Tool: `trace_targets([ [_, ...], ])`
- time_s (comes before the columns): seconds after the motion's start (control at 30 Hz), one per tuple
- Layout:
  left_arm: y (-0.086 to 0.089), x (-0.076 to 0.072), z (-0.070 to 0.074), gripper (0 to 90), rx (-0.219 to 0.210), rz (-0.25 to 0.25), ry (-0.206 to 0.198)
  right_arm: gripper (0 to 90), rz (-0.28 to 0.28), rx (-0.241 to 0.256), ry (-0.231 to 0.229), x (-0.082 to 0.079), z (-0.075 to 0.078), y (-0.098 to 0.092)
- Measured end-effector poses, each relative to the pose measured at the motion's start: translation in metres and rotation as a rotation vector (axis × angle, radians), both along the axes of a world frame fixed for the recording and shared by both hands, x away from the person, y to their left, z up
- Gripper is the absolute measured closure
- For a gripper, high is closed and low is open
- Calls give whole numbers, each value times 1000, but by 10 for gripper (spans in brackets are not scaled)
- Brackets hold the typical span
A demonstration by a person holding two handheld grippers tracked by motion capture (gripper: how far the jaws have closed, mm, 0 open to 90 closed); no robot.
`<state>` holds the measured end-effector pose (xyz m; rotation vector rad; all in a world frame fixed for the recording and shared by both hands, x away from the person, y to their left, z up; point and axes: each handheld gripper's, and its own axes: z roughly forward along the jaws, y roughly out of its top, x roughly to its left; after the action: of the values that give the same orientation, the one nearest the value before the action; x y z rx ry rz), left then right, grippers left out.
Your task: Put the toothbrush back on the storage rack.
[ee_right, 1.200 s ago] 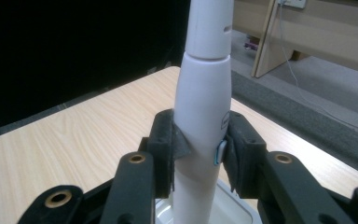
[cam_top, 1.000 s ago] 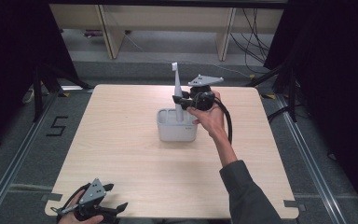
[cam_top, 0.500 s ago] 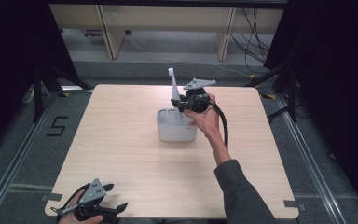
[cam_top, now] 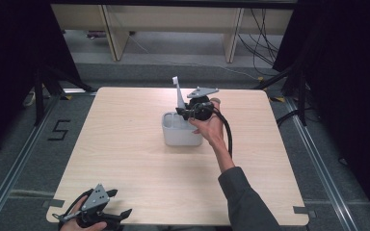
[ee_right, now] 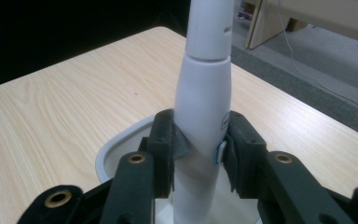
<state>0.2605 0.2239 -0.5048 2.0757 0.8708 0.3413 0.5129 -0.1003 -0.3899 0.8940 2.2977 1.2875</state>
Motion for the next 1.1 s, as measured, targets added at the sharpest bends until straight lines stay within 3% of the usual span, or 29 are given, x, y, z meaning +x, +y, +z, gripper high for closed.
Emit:
trace_targets([
  [0.2,1,0,0,151,16,-5,-3,667,0,-12,-3,2,-9,1],
  [0.53,0,0,0,151,1,-2,-1,667,-18,-10,39,0,-22,-1],
  [0.57,0,0,0,150,2,-1,-1,667,-5,-11,22,2,-24,-1],
  [0.6,0,0,0,151,2,-2,0,666,-19,-1,49,0,-25,-1],
  [0.7,0,2,0,151,3,-20,-19,666,1,-15,37,2,-27,-2],
  [0.77,0,0,0,151,4,-4,0,666,-17,-8,50,1,-28,-1],
  [0.87,1,1,0,151,12,-8,-4,666,1,-29,36,2,-27,-1],
  [1.0,0,0,0,150,7,-4,-1,666,-11,-27,64,0,-29,3],
  [1.03,-2,0,-1,150,-23,14,-8,666,-11,-27,64,0,-29,3],
  [1.07,1,1,0,150,20,0,-13,666,7,-30,47,2,-30,3],
  [1.1,0,0,0,150,7,3,-4,666,1,-45,42,1,-30,3],
])
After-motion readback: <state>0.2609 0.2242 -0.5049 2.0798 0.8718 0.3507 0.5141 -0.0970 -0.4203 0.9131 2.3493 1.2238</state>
